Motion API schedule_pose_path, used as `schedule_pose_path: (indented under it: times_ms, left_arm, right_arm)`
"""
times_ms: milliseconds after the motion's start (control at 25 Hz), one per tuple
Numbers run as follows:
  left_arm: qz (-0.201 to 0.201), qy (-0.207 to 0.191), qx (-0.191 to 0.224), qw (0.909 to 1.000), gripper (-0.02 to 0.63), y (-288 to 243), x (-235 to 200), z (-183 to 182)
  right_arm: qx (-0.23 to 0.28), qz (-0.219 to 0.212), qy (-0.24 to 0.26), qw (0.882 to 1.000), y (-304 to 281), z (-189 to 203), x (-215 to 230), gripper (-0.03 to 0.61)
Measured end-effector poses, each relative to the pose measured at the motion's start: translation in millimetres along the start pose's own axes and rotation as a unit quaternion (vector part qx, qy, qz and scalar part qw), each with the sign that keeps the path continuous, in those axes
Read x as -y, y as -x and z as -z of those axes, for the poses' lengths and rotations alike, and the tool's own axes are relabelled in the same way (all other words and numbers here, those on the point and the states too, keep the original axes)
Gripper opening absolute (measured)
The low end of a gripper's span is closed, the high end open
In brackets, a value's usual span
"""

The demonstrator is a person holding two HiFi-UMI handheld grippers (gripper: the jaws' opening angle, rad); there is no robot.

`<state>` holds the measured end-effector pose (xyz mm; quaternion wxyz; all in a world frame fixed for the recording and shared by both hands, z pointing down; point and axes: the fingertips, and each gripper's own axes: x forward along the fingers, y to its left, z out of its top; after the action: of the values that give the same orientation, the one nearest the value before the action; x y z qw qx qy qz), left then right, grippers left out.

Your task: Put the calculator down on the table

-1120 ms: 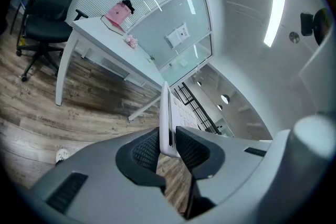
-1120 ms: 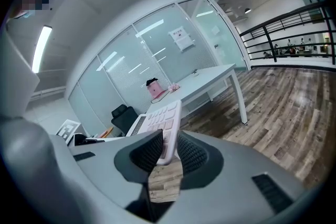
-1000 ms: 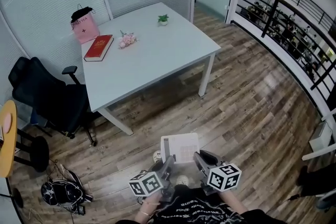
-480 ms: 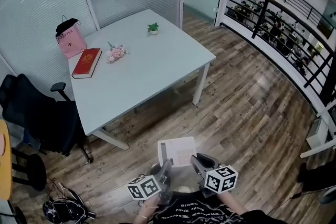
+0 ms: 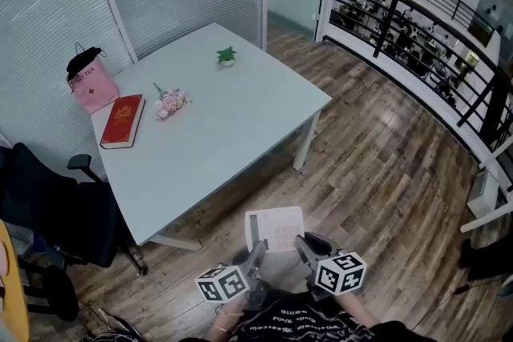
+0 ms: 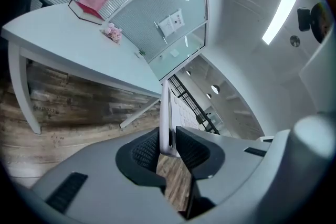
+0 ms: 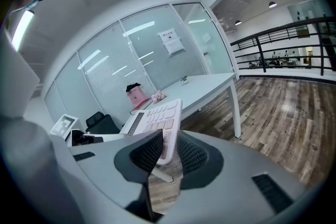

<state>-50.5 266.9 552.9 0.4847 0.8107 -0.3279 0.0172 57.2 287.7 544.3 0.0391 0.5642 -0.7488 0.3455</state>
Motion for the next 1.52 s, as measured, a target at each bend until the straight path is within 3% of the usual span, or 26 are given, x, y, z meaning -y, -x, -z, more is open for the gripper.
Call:
schedule_pose_path:
  times_ms: [520, 960, 1520]
  left_arm:
    - [-0.012, -0.025, -0.013, 0.9995, 0.094, -2, -47, -71]
    - [-0.051, 0.011, 0.020, 0.9984, 0.094, -6, -82, -97]
    - [-0.118, 0.052, 0.078, 0.9886, 0.094, -95, -125, -207]
  right_arm:
    - [0.009, -0.002, -0.019, 1.000, -76, -20, -27, 0.095]
    - [-0.028, -0.048, 0.003, 0.998, -129, -30, -34, 0.095]
    - [-0.093, -0.126, 0.043, 0.987, -266, -122, 2, 0.097]
